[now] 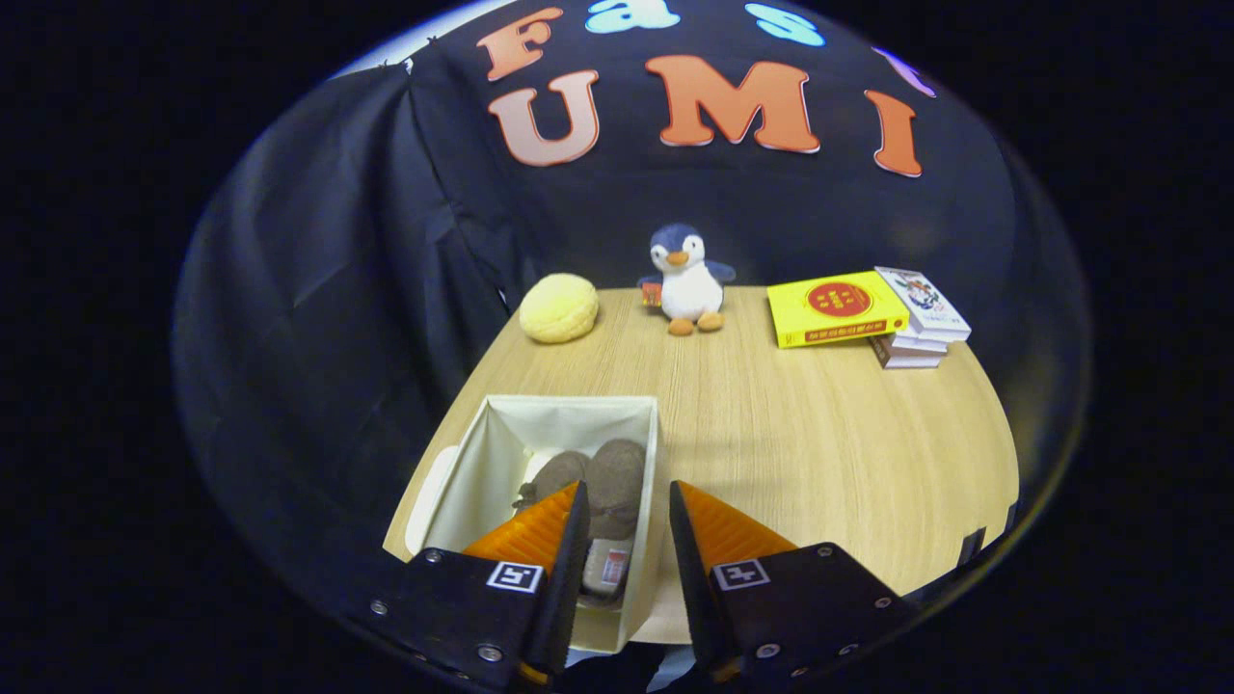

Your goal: Open the storage box then place both shoes into the box .Put the left shoe in first, then the right shoe, with the right side of both shoes facing outward in a uniform manner.

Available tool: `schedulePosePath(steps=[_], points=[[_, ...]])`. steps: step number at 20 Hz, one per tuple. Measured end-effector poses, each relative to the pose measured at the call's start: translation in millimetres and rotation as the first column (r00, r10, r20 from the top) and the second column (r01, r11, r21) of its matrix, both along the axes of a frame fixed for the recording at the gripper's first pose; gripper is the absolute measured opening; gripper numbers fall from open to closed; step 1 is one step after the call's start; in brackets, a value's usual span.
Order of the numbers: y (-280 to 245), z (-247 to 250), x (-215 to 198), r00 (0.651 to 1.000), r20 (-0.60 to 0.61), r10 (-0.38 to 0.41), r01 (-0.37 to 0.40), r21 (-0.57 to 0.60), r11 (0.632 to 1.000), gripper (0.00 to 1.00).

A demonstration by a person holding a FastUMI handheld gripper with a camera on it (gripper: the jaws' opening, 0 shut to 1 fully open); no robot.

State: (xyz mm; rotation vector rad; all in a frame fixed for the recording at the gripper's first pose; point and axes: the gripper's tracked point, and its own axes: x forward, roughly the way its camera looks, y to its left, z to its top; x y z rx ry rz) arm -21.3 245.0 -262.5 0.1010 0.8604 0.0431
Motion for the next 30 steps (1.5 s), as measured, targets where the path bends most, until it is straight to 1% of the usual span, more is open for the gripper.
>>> schedulePosePath(steps=[2, 3, 4, 7, 9, 12, 15, 16, 17, 19, 20, 22, 24, 26, 30], points=[[-22.0, 27.9, 8.1, 0.995, 0.095, -0.012, 0.011, 0.003, 1.000, 0.57], [-34.8, 40.9, 10.3, 0.990, 0.137, -0.018, 0.018, -0.001, 1.000, 0.59], [-51.1, 51.4, 11.7, 0.986, 0.166, -0.025, 0.028, -0.014, 0.999, 0.64], [-95.5, 88.5, 16.7, 0.962, 0.269, -0.042, 0.058, -0.053, 0.997, 0.71], [-121.4, 116.0, 18.8, 0.936, 0.349, -0.045, 0.072, -0.067, 0.995, 0.75], [-158.7, 158.2, 24.5, 0.886, 0.461, -0.056, 0.098, -0.067, 0.993, 0.79], [-193.7, 193.6, 25.0, 0.825, 0.562, -0.068, 0.134, -0.077, 0.988, 0.84], [-199.9, 202.2, 25.6, 0.804, 0.592, -0.060, 0.129, -0.076, 0.989, 0.85], [-205.5, 204.5, 24.6, 0.797, 0.602, -0.053, 0.120, -0.073, 0.990, 0.86], [-221.6, 208.5, 17.5, 0.784, 0.616, -0.072, 0.133, -0.053, 0.990, 0.89], [-229.6, 210.0, 16.3, 0.778, 0.623, -0.082, 0.139, -0.044, 0.989, 0.93], [-239.0, 217.7, 6.6, 0.755, 0.649, -0.090, 0.146, -0.032, 0.989, 0.95], [-253.8, 228.7, 2.4, 0.722, 0.687, -0.078, 0.154, -0.049, 0.987, 0.95], [-263.9, 232.4, -1.6, 0.705, 0.706, -0.063, 0.164, -0.075, 0.984, 0.95], [-269.9, 246.7, -4.9, 0.662, 0.749, -0.026, 0.153, -0.101, 0.983, 0.95]])
